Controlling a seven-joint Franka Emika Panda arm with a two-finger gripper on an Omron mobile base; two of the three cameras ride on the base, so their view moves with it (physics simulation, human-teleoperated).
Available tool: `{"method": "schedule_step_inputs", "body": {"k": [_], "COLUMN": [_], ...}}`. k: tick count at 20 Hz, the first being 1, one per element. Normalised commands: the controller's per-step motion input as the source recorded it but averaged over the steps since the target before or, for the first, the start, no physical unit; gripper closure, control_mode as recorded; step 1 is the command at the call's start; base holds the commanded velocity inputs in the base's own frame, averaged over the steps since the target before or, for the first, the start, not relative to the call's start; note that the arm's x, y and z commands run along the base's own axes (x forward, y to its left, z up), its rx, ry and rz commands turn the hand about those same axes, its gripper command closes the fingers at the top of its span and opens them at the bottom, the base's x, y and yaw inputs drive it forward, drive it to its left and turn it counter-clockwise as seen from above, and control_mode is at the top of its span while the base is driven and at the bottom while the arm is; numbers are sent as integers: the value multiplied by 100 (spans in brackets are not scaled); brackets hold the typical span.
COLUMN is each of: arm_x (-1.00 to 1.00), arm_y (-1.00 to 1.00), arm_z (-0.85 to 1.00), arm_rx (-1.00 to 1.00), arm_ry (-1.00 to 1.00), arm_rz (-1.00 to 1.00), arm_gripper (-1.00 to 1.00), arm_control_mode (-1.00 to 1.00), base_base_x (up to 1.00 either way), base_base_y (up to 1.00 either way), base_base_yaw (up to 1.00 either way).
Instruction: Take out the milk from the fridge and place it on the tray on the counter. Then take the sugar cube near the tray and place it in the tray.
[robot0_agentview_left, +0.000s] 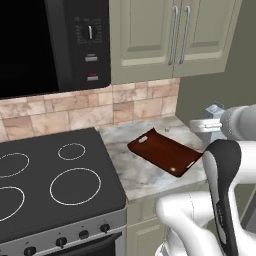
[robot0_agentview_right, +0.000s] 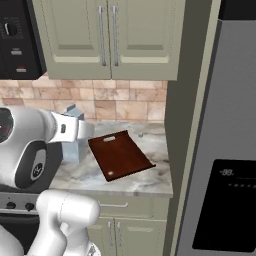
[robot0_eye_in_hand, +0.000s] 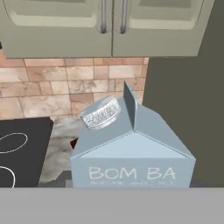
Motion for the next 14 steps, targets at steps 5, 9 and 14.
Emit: {"method": "schedule_step_inputs", "body": {"k": [5,9,14], "arm_x": [52,52,52], "arm_y": [0,0,0], "arm_z": [-66,-58,-49], "arm_rx": [3,0,0], "arm_ry": [-1,-4,-4], "arm_rz": [0,0,0], "arm_gripper": [100,100,100], "arm_control_mode": [-100,-100,-100], "base_base_x": [0,0,0], "base_base_y": [0,0,0], "base_base_yaw": [0,0,0]}}
